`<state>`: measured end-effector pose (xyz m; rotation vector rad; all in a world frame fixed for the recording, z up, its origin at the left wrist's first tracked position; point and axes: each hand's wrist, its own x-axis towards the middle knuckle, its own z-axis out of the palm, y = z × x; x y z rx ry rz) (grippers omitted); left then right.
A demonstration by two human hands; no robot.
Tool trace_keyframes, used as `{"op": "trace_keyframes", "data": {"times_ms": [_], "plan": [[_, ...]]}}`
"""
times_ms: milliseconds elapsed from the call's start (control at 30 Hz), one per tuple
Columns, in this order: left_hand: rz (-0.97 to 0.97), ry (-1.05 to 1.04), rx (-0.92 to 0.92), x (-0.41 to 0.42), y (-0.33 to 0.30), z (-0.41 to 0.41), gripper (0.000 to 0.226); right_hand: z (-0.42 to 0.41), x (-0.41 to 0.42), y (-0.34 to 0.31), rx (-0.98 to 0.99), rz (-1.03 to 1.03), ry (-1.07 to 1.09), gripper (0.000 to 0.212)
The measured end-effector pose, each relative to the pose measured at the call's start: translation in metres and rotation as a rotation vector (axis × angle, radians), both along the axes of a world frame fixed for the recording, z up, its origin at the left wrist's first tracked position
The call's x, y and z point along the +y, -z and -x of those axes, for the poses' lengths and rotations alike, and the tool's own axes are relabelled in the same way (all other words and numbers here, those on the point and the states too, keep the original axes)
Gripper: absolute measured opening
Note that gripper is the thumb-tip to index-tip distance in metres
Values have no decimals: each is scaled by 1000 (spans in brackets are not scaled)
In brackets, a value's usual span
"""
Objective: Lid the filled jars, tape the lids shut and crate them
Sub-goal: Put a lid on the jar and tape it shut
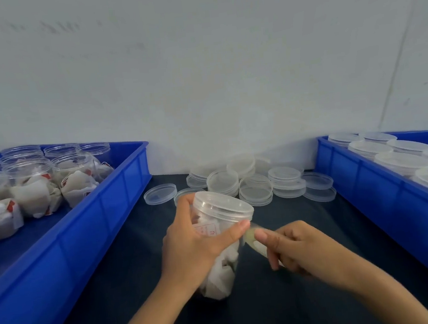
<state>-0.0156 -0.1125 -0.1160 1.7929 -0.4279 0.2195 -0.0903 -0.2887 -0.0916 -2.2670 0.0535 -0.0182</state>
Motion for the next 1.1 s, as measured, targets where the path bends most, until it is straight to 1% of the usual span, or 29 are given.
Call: {"op": "trace_keyframes", "data": {"times_ms": [33, 100, 167, 233, 300, 467, 567, 633, 700, 800, 833, 900, 967, 1000, 1100], "plan": [[-2, 3, 8, 1, 0, -1, 84, 1, -2, -2, 20, -24, -29, 71], [-12, 24, 15, 3, 0, -3, 83, 2, -5, -3, 0, 6, -26, 71], [3, 80, 45, 3, -2, -3, 80, 1, -7, -3, -68, 136, 15, 69], [64, 191, 120, 3, -2, -4, 76, 1, -11, -4, -142, 327, 57, 75], [108, 289, 191, 2, -3, -6, 76, 0, -14, -5, -178, 431, 83, 78], [102, 361, 225, 2, -4, -10, 75, 0, -20, -5, -177, 425, 105, 82], [115, 407, 239, 5, -3, -11, 76, -3, -20, -2, -149, 342, 97, 84], [140, 442, 239, 6, -1, -12, 77, -5, -17, 1, -121, 285, 84, 79], [151, 479, 239, 7, -1, -12, 78, -6, -15, 3, -118, 273, 93, 72], [157, 534, 250, 7, -1, -10, 79, -7, -16, 3, -138, 243, 101, 75], [174, 543, 261, 7, 0, -9, 81, -7, -15, 3, -139, 206, 95, 73], [208, 535, 281, 8, 1, -8, 93, -7, -11, 5, -136, 138, 80, 67], [200, 527, 273, 9, 1, -7, 102, -6, -7, 7, -135, 130, 82, 64], [193, 518, 261, 9, 1, -7, 99, -6, -7, 8, -135, 138, 89, 64], [192, 465, 227, 9, 1, -9, 77, -6, -7, 8, -110, 172, 108, 68]]}}
